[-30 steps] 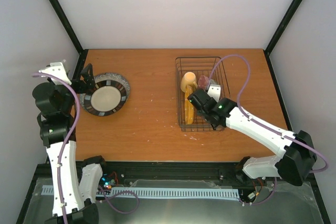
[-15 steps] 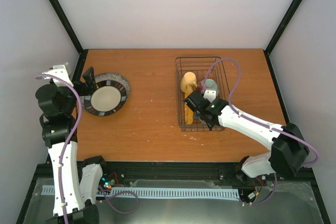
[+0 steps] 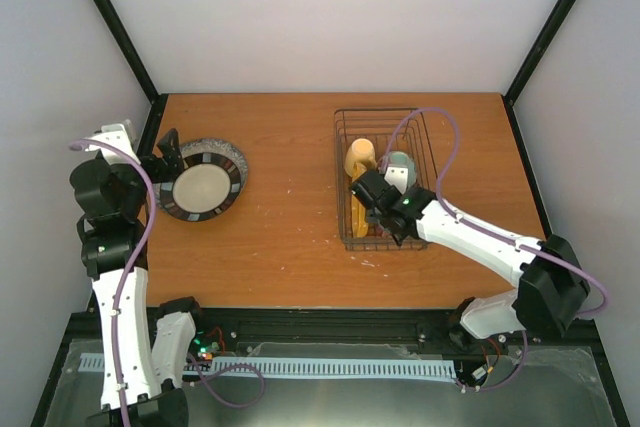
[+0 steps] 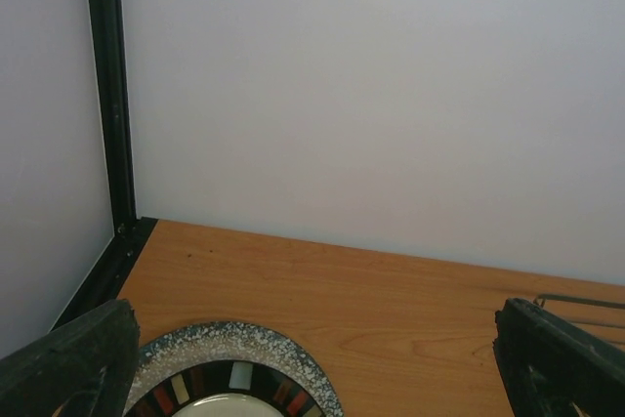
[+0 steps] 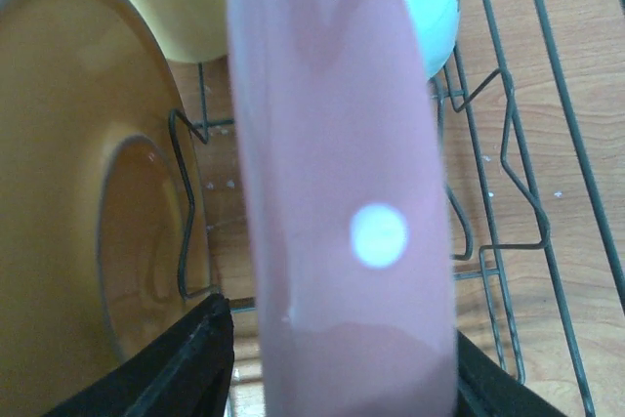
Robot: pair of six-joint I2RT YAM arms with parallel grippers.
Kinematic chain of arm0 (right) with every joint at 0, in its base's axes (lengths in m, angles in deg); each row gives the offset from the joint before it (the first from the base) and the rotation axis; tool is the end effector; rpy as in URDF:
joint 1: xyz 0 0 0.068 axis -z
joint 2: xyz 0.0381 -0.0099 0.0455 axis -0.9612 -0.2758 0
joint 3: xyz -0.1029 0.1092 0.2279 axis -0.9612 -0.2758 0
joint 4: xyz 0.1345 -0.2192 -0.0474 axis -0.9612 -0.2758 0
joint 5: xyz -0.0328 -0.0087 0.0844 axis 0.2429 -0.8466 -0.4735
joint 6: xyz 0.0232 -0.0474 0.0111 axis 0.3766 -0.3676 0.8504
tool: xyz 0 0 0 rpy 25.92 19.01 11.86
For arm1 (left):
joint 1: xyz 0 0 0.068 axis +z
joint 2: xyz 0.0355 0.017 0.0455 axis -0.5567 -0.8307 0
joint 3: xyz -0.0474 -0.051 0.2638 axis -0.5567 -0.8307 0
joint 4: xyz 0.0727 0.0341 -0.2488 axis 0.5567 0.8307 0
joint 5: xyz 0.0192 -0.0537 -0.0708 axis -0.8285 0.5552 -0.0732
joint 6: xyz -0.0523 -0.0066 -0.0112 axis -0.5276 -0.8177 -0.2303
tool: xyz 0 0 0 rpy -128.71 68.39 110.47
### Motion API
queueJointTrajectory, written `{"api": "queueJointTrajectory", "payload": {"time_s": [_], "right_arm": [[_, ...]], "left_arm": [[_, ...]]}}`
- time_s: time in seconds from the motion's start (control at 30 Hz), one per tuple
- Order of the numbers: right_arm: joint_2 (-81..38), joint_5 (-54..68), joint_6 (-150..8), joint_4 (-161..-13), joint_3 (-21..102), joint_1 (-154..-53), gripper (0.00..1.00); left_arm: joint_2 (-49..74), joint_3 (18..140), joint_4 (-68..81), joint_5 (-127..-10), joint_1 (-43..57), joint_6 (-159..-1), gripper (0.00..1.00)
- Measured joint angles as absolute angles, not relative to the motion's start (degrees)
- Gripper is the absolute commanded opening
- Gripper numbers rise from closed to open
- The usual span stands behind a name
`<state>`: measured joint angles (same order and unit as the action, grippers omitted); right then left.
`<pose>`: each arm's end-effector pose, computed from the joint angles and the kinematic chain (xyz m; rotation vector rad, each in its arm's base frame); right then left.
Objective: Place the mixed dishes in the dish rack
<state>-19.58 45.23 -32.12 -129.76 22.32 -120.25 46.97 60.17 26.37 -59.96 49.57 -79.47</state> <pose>0.1957 0.1786 0.2423 0.1292 2.4727 -0.0743 0.1499 0.0317 0.3890 -0.1646 1.6498 -0.1782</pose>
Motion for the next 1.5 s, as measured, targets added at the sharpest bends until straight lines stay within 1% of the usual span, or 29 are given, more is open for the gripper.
{"api": "queueJointTrajectory", "payload": {"time_s": [0.17,0.27,0.33,0.43,0.5,0.53,0.57,0.6,0.63,0.67,0.7,0.73,0.87,0.97,1.07,1.23,1.4,1.5], "right_arm": [[-16.34,46.39,-32.38,-131.11,24.82,-120.27,0.53],[-12.1,48.58,-33.08,-132.32,28.09,-120.29,0.55],[-8.72,50.81,-34.06,-133.52,31.53,-120.31,0.58],[-4.76,53.95,-35.61,-134.57,36.38,-120.31,0.61],[-2.16,55.68,-37.56,-134.55,39.13,-120.31,0.61],[-1.0,56.1,-38.59,-134.35,39.99,-120.31,0.57],[0.11,56.27,-39.83,-133.93,40.6,-120.31,0.44],[1.27,56.03,-41.23,-133.04,40.95,-120.31,0.33],[1.91,55.29,-42.93,-132.25,41.19,-120.29,0.27],[2.04,54.0,-44.29,-131.51,41.49,-120.25,0.26],[1.73,52.29,-45.32,-131.11,42.45,-120.03,0.26],[0.7,50.26,-46.48,-130.79,43.74,-119.81,0.27],[-7.93,40.75,-49.8,-128.62,50.02,-119.37,0.3],[-13.02,33.89,-51.24,-126.59,49.32,-119.35,0.32],[-14.84,28.64,-52.03,-126.24,47.85,-119.35,0.33],[-14.53,23.73,-53.73,-124.51,47.66,-119.11,0.34],[-13.81,20.54,-54.63,-122.81,46.65,-116.73,0.34],[-13.24,19.16,-54.93,-122.61,46.04,-115.7,0.34]], "left_arm": [[45.39,60.27,27.22,-61.93,49.57,-80.48,1.0],[43.23,60.49,28.25,-62.52,49.57,-82.05,1.0],[41.11,60.49,28.84,-62.15,50.01,-83.58,1.0],[37.79,59.29,28.73,-58.48,52.7,-86.29,1.0],[35.65,56.73,28.51,-53.27,57.59,-88.35,0.98],[34.33,54.99,28.36,-49.95,61.2,-89.24,0.96],[33.2,53.67,28.29,-48.05,63.82,-89.79,0.94],[31.86,52.34,28.4,-45.93,66.18,-90.27,0.89],[30.22,51.18,28.82,-44.03,68.57,-90.42,0.84],[28.69,50.55,29.32,-42.76,70.08,-90.42,0.76],[27.23,50.22,29.76,-41.65,70.93,-90.25,0.71],[25.81,50.11,30.24,-40.68,71.47,-90.36,0.7],[22.29,50.11,30.94,-37.51,73.48,-89.72,0.78],[19.8,50.37,31.27,-37.21,74.71,-89.07,0.81],[16.48,50.96,31.75,-37.84,74.99,-88.37,0.83],[10.03,52.52,31.75,-37.32,75.04,-87.06,0.83],[4.94,53.56,31.77,-37.3,75.04,-85.86,0.83],[3.28,54.11,31.68,-37.14,75.04,-85.48,0.8]]}}
